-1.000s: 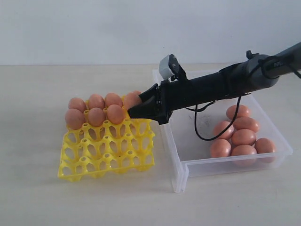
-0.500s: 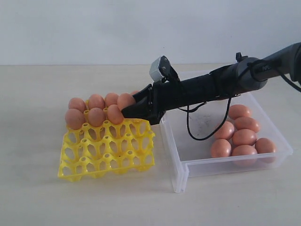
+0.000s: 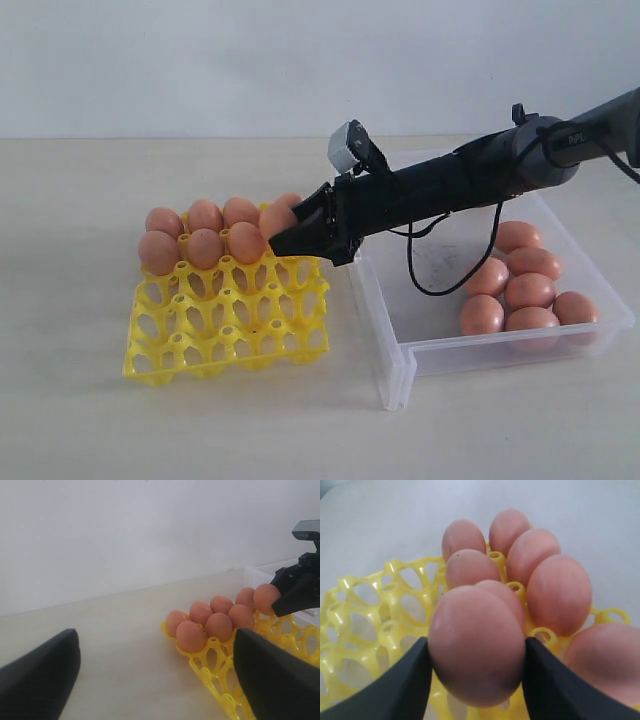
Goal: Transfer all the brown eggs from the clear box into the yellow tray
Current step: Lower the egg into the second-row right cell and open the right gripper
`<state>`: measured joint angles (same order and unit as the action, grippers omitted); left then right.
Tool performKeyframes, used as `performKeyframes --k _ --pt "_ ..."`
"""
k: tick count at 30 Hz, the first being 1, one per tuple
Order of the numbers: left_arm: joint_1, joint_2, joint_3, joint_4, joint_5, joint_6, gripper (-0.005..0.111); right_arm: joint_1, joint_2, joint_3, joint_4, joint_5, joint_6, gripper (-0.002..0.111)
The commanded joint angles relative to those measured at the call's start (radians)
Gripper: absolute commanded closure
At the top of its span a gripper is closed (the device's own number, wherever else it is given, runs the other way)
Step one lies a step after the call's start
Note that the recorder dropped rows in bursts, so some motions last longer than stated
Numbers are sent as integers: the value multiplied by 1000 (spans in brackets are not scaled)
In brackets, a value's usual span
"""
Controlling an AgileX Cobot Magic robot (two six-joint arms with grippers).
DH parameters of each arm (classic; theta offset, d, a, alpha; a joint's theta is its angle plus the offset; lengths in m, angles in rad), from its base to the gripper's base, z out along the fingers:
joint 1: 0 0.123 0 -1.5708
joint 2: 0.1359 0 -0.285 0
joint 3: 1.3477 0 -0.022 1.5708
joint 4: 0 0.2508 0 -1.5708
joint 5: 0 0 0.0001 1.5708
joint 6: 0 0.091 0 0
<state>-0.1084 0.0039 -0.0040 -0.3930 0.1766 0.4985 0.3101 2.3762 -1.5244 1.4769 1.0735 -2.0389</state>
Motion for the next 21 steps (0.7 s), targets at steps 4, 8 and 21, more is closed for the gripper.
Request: performKeyframes --k 4,8,21 --pt "-7 -4 4 -7 0 -8 29 -10 29 17 -102 -175 35 109" --pt "-7 -4 4 -7 0 -8 29 -11 29 17 -116 -249 79 109" --pt "-7 -4 4 -7 0 -8 29 -11 29 17 -247 -224 220 109"
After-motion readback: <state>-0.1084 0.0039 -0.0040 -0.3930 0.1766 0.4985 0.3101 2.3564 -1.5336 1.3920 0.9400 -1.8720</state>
